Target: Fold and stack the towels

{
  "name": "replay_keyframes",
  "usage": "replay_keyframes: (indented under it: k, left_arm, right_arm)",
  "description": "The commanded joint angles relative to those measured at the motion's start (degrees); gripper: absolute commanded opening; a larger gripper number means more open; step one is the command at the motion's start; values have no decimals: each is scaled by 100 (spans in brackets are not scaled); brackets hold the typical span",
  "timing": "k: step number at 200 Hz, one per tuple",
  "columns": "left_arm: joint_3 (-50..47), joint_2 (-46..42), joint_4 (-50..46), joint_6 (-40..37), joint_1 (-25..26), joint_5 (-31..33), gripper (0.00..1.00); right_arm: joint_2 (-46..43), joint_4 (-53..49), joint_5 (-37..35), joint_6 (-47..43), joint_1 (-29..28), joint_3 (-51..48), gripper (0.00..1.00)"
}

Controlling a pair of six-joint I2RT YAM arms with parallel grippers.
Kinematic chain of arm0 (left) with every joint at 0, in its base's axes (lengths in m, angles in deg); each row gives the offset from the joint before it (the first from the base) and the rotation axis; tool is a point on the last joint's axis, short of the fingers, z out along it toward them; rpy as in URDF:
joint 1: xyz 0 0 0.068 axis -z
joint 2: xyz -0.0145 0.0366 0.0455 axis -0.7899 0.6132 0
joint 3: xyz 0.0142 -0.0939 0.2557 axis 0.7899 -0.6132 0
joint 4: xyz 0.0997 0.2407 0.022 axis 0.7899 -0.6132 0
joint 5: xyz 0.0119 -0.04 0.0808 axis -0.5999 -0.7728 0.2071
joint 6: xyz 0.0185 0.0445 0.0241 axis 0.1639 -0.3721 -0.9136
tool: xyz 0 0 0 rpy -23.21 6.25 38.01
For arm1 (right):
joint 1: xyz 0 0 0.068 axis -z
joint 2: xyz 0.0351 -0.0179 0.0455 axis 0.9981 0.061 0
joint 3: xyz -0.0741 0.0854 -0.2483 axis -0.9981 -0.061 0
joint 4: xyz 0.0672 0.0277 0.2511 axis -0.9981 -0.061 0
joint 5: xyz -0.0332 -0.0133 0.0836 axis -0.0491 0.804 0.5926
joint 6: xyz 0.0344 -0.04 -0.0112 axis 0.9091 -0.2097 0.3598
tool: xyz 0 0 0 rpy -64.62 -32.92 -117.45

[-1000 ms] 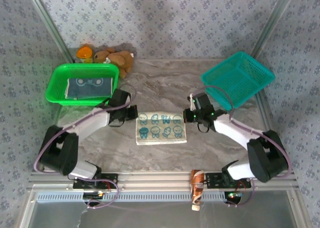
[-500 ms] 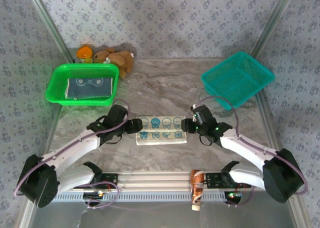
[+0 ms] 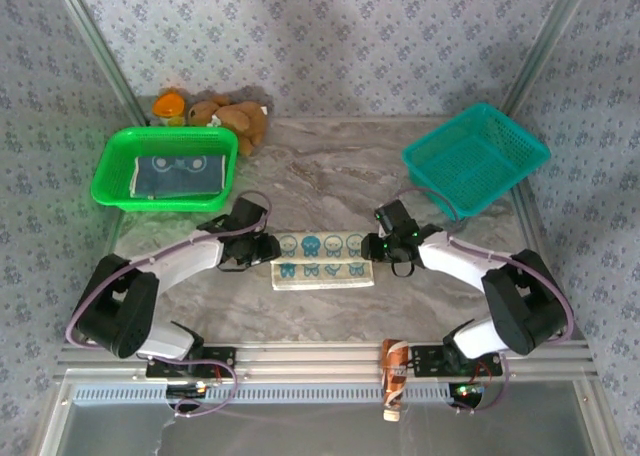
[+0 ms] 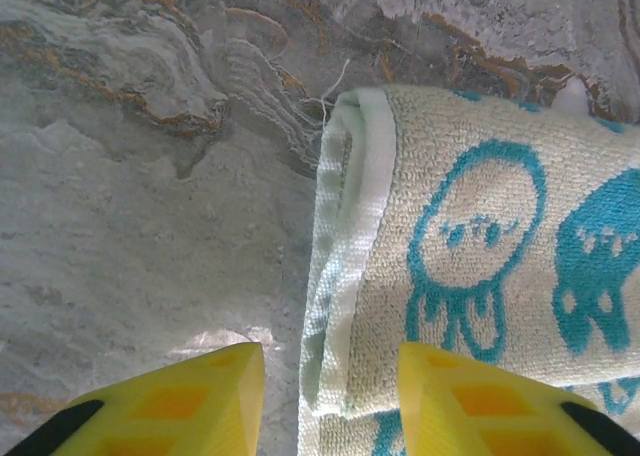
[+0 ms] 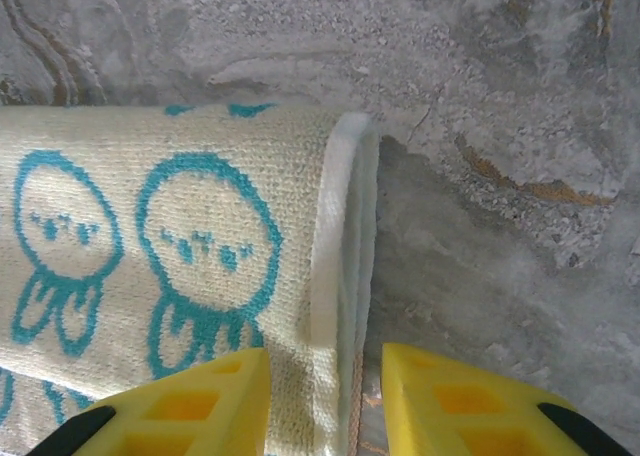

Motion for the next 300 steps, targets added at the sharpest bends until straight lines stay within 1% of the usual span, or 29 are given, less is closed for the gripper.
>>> replay_keyframes:
  k: [1,16,27,35,55,62,67,78,87,95,163,216,253,300]
  left_arm:
    - [205,135,36,-46,-30,-190,39]
    - [194,226,108,-57,-28,-261,38]
    - [192,304,134,-73,-27,-292,34]
    - [180,330,134,-70,-24,-302,30]
    - [162,322,142,-53,-24,-311,27]
    - [153,306,142,-44,-31,-315,23]
    - [159,292,127,-47,-27,-323,18]
    - [160,262,101,-39,-28,-335,6]
    - [183,231,52,-23,-25,-343,0]
    - [207,182,-6,-7,-21,-349,0]
    - [639,-540,-940,177,0,-313,0]
    - [580,-1131,-1562,493,175,-223,0]
    - [412,-1537,-1647,688,238,-268,0]
    - [54,-1565,-1426,878,432,-240,0]
  right_arm:
    - [156,-108,151,22,57,167,36]
    - [274,-107,210,17,74,185,36]
    - [349,-96,263,9,83,200,35]
    - [371,-75,304,26,77,202,31]
    - [348,-79,320,46,67,198,25]
    - [326,-103,313,41,64,202,23]
    - [311,-116,316,46,69,207,21]
    - [283,-178,312,30,71,238,11]
    - [249,-249,312,19,69,269,4]
    - [207,-319,312,15,63,305,0]
    - [-363,-1093,322,-8,65,653,0]
    - [-755,-1533,425,45,58,682,0]
    - [-1052,-1706,477,142,24,576,0]
    - [-1219,-1673,454,268,-110,272,0]
